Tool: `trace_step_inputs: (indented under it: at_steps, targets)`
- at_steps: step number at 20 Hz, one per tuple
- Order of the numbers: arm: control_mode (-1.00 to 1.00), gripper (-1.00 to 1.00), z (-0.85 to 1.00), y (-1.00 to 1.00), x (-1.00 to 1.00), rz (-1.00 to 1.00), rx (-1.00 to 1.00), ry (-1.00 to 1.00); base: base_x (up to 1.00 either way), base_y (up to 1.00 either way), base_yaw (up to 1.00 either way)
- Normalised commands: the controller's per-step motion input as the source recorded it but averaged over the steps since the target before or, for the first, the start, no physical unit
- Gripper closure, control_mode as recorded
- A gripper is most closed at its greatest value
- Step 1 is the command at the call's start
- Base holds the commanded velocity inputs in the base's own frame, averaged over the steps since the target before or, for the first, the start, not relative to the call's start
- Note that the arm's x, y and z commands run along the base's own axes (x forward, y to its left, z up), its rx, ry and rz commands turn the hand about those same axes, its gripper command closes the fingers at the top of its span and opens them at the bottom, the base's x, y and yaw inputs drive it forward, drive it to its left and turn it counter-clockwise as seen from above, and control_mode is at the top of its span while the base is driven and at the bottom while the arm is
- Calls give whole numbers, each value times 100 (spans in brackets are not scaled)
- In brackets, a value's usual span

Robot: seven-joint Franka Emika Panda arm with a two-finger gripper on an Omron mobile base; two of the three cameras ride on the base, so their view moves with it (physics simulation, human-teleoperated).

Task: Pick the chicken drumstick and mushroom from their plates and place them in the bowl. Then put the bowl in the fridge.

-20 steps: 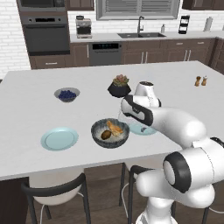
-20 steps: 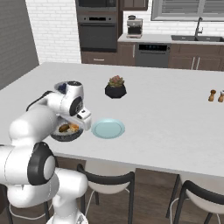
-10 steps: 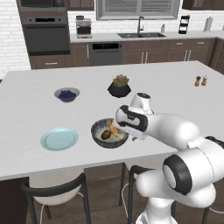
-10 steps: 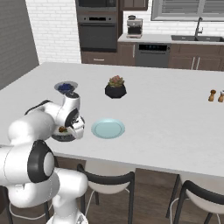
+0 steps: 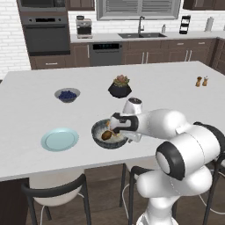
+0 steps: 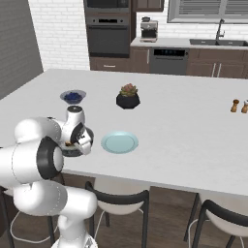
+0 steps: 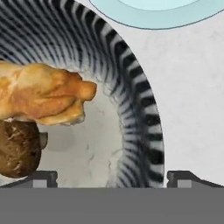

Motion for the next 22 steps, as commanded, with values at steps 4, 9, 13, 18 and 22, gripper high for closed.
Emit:
trace_step_inputs:
  at_steps: [4,9,13,18,22]
  targets:
    - [-100,100,-36,0,9,0,-6,0,0,0,0]
    - [-100,100,0,0,0,0,0,0,0,0,0]
    - [-100,100,0,0,0,0,0,0,0,0,0]
    - [-100,100,40,-1,-18,-1,1,-1,0,0,0]
    - [-100,100,100,-19,-50,-10,8,-6,0,0,0]
